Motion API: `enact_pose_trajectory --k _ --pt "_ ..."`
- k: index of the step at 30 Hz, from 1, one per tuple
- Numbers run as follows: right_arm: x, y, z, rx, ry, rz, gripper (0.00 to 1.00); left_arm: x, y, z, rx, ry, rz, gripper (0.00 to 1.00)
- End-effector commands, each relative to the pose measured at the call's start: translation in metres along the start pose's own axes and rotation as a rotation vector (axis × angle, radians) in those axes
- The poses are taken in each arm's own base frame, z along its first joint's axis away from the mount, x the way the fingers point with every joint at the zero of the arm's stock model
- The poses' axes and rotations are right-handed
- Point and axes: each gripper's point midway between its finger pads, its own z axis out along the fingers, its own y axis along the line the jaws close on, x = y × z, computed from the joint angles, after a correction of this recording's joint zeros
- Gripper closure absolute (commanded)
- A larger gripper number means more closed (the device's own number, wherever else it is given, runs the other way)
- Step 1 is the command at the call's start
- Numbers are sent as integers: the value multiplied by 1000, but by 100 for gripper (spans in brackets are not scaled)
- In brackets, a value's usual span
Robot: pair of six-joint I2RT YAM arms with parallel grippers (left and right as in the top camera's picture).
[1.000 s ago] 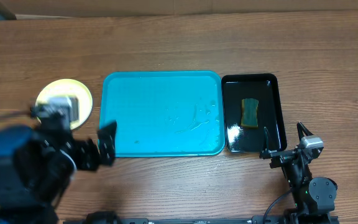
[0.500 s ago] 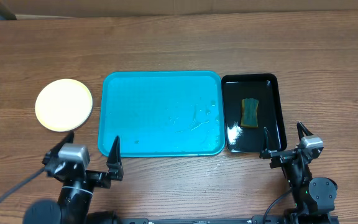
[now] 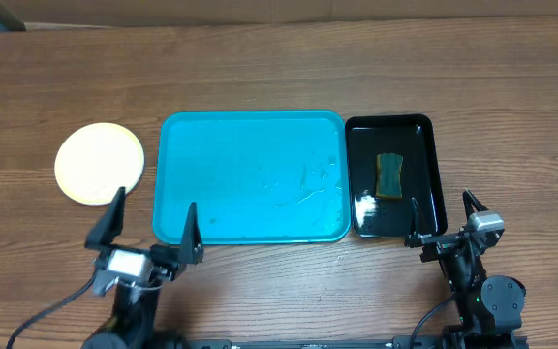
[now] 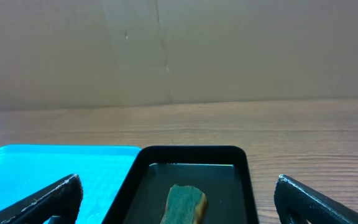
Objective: Clean dirty plates on tray and stack at the side
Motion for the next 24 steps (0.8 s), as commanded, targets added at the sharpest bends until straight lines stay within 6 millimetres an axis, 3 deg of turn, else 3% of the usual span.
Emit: enact_pose_trajectory --k 1,8,15,24 --pt "2 -1 0 6 -5 3 0 23 11 -1 -59 27 -59 0" --pt "2 -1 0 6 -5 3 0 82 40 -11 -221 168 -88 0" --pt "2 -1 0 6 -5 3 0 151 44 -32 -265 425 -135 0" --pt "2 -1 0 6 -5 3 0 149 47 -32 -282 418 -127 0"
